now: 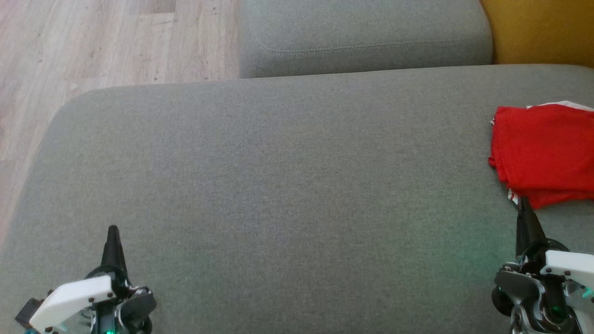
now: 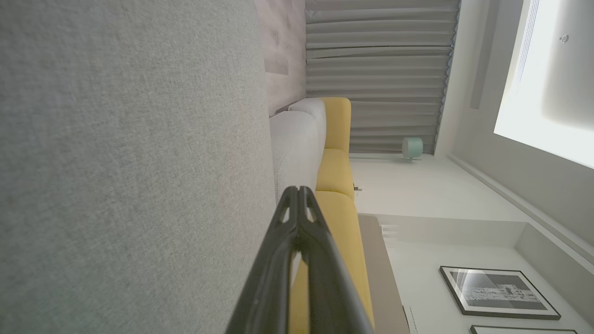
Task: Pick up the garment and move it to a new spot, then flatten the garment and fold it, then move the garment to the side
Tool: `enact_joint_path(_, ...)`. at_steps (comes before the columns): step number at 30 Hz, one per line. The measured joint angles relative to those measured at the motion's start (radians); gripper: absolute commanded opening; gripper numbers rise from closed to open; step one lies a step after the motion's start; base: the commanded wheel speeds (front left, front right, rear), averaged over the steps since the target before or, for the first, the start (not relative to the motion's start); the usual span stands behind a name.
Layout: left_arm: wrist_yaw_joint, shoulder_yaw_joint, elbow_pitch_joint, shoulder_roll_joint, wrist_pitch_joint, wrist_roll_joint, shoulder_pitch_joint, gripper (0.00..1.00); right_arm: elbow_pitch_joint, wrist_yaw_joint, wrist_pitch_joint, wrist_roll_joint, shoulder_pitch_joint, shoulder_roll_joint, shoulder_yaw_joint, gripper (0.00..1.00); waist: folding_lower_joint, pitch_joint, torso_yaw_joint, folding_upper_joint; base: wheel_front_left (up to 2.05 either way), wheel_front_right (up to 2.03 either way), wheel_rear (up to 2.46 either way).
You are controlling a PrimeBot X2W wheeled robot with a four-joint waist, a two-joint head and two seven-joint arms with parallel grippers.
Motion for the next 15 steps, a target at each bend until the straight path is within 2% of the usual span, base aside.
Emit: enact_joint_path(15, 0.000, 0.002, 0.000, -0.002, 0.003, 0.000, 0.000, 0.00, 0.000, 0.000, 0.000, 0.000, 0.000, 0.000, 0.000, 0.00, 0.0000, 0.000, 0.000, 0.0000, 0.00, 0.00, 0.00)
